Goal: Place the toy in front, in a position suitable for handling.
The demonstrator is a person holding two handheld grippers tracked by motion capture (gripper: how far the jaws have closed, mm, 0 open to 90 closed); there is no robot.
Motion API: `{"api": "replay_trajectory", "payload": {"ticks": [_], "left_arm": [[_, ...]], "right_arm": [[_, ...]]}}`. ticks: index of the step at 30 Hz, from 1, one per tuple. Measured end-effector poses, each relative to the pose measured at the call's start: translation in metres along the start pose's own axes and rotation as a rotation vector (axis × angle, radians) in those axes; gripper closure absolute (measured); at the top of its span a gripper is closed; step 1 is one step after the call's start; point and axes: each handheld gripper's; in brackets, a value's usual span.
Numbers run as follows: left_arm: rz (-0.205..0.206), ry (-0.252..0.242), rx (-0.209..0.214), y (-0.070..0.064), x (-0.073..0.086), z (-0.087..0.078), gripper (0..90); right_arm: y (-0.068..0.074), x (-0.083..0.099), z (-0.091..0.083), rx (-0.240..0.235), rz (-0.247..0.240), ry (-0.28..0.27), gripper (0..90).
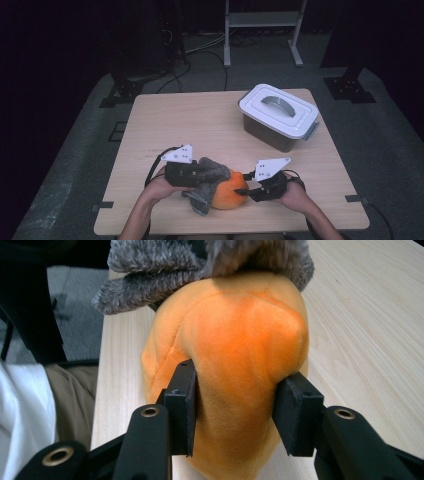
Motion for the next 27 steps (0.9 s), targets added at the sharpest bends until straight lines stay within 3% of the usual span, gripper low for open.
{"api": "replay_trajectory", "payload": {"ticks": [3,5,7,11,15,17,20,24,27], "left_arm": [[-0.013,0.005,-0.002,0.003,0.004,0.001,73.2],[-0.024,0.004,-0.006,0.003,0.006,0.001,73.2],[-0.040,0.003,-0.015,0.004,0.008,0.003,73.2],[-0.034,0.004,-0.019,0.002,0.006,0.006,73.2],[-0.014,0.001,-0.009,-0.003,0.002,0.010,73.1],[-0.013,-0.005,-0.003,-0.004,0.001,0.010,73.1],[-0.012,-0.001,0.001,-0.003,0.001,0.009,73.1],[0.002,0.028,-0.033,-0.001,0.002,0.003,73.1],[-0.014,0.039,-0.061,0.004,0.006,-0.004,73.0]], "right_arm": [[-0.003,0.003,-0.002,0.007,0.011,0.006,54.3],[-0.009,0.006,-0.002,0.023,0.054,0.005,45.4],[-0.017,0.010,-0.003,-0.012,0.150,-0.013,37.5],[-0.016,0.009,-0.002,-0.064,0.190,-0.018,25.8],[-0.010,0.005,0.009,-0.026,0.181,0.016,24.5],[-0.009,0.005,0.009,-0.010,0.166,0.015,32.3],[-0.006,0.006,0.006,0.012,0.105,0.015,42.5],[-0.004,0.005,0.004,0.025,0.052,0.020,46.9],[-0.003,0.005,0.003,0.040,0.024,0.021,47.7]]}}
Point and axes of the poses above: each handheld gripper's, and its own axes: z roughly forward along the jaws, x roughly out of its underside, y roughly to its left, and after that the axes turned 4 degrees about -x, right-handed
